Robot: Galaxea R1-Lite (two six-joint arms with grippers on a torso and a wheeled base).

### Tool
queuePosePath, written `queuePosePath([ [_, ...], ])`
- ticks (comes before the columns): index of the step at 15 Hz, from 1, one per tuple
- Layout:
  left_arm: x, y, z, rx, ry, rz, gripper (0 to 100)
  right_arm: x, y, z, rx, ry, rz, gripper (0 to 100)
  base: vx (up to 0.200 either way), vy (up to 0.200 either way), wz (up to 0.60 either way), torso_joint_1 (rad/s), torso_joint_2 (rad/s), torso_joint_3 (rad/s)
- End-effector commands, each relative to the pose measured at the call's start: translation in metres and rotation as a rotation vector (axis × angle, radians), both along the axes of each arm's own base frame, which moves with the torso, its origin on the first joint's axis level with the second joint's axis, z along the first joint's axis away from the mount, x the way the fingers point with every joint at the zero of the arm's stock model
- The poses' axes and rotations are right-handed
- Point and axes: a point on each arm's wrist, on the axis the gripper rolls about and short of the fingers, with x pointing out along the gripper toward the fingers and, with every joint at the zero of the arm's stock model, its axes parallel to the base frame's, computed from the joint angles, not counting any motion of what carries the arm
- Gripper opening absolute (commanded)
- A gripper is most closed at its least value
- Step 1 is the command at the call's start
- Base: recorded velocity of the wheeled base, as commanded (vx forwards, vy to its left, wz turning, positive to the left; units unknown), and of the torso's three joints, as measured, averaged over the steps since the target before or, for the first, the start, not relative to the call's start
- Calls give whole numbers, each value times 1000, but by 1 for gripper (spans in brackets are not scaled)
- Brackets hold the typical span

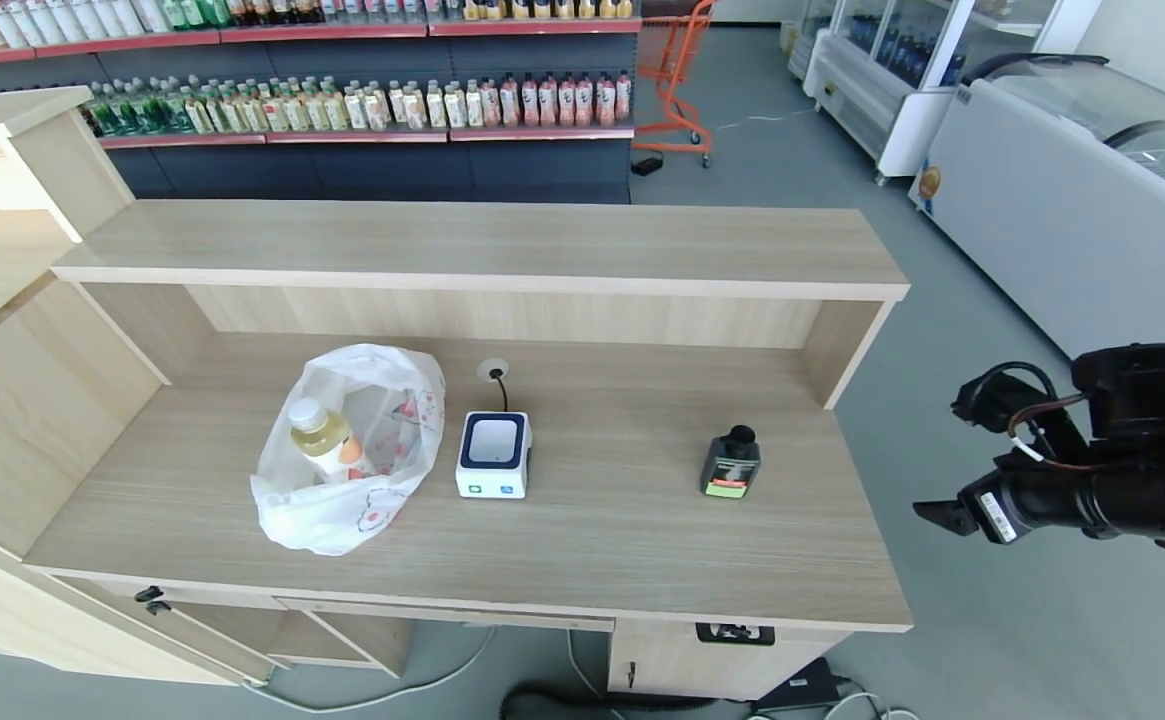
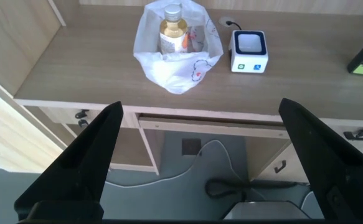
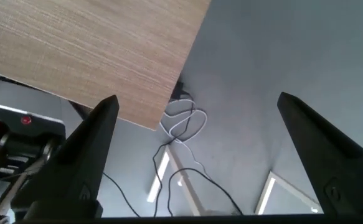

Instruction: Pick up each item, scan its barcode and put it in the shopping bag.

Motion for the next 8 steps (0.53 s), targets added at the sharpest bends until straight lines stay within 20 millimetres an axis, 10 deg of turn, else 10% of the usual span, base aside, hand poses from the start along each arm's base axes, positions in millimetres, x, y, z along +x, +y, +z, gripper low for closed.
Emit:
queuePosePath([
  [1, 0, 0, 0, 0, -1, 0, 100, 17, 4, -21, -16, 61, 41, 100, 0, 0, 0, 0, 0, 0],
  [8, 0, 0, 0, 0, 0, 0, 100, 81, 68, -57, -42, -24, 386, 100, 0, 0, 0, 0, 0, 0],
])
